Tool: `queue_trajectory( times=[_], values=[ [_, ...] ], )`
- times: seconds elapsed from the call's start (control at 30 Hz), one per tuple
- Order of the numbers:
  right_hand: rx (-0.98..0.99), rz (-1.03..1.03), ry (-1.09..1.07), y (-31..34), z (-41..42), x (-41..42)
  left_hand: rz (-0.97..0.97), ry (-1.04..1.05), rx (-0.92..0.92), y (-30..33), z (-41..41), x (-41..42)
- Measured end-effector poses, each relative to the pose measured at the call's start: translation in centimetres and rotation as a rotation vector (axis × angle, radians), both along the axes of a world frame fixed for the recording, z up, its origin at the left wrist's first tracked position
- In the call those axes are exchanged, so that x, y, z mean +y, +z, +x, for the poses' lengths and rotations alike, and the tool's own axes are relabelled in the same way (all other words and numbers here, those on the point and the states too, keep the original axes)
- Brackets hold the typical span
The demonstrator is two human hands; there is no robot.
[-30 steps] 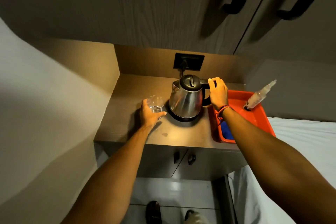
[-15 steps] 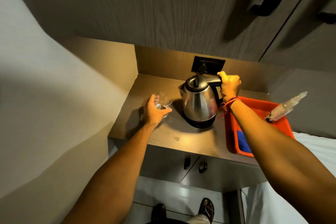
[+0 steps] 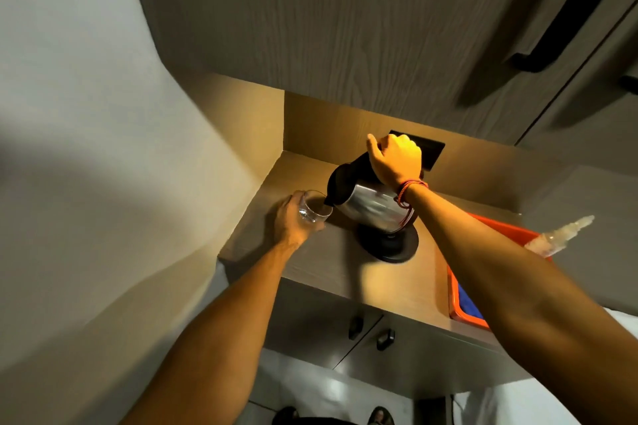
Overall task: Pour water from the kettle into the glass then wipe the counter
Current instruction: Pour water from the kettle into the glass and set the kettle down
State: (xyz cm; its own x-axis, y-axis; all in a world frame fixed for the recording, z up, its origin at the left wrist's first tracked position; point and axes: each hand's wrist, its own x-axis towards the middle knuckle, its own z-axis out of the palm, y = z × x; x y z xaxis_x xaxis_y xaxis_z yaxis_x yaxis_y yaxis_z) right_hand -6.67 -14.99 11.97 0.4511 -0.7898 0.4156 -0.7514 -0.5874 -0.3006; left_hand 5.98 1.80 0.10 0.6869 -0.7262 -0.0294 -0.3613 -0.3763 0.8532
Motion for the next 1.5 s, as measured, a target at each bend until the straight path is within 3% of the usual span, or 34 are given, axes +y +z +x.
queue_trajectory(
  times=[0.33, 1.03, 1.17, 1.43, 1.5],
  values=[
    [0.255, -0.220, 0.179, 0.5, 2.8, 2.4, 0.009, -0.050, -0.045, 0.5, 0.3, 2.1],
    [0.371, -0.323, 0.262, 0.5, 4.8, 4.3, -0.039, -0.066, -0.051, 0.7, 0.7, 3.3],
    [0.326, -0.297, 0.239, 0.5, 4.5, 4.1, -0.020, -0.054, -0.035, 0.7, 0.7, 3.4],
    [0.029, -0.075, 0.040, 0.3, 0.8, 1.1, -0.063, 0.015, 0.123, 1.2, 0.0, 2.1],
    [-0.054, 0.108, -0.048, -0.4, -1.4, -0.8, -0.061, -0.013, 0.176, 1.3, -0.2, 1.2]
  ],
)
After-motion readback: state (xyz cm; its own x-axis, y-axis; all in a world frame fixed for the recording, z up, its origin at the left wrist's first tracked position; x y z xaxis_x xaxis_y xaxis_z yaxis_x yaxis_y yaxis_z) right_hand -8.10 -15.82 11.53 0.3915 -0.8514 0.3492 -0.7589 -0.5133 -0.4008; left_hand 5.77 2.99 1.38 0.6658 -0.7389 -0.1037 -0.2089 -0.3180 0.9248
